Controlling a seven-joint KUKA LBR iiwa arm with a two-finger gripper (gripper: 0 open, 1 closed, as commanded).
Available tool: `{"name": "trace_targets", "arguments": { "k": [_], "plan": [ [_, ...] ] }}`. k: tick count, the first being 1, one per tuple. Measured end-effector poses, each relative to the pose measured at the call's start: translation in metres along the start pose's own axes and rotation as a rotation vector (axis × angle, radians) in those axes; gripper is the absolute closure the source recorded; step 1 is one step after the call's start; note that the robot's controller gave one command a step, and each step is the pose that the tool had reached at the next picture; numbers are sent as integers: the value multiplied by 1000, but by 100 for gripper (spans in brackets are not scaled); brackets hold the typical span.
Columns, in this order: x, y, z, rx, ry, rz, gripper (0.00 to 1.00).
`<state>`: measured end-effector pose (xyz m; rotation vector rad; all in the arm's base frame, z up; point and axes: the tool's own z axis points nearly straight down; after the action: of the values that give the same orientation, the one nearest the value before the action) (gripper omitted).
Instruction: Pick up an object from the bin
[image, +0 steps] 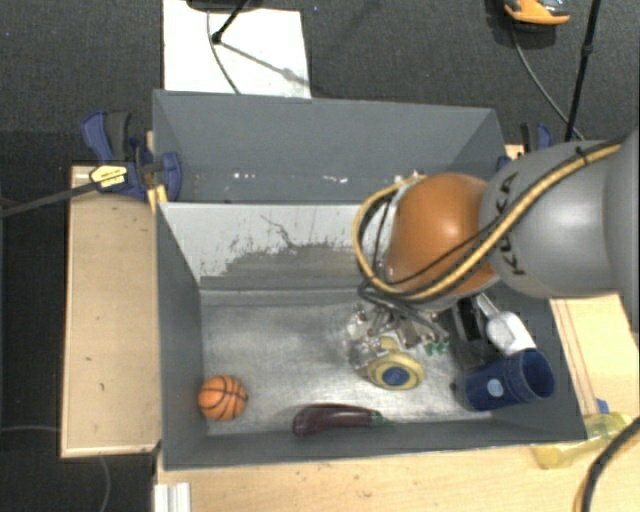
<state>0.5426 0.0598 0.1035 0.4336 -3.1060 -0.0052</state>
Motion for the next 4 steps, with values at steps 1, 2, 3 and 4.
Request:
{"name": "trace_targets", "arguments": {
  "k": [1, 2, 3, 4],
  "plan": [
    [4, 19, -158, 4, -9, -127, 100],
    [5, 18, -157, 4, -8, -124, 100],
    [9, 15, -49, 3, -1, -132, 0],
    [7, 15, -52, 4, -7, -129, 0]
  ]
}}
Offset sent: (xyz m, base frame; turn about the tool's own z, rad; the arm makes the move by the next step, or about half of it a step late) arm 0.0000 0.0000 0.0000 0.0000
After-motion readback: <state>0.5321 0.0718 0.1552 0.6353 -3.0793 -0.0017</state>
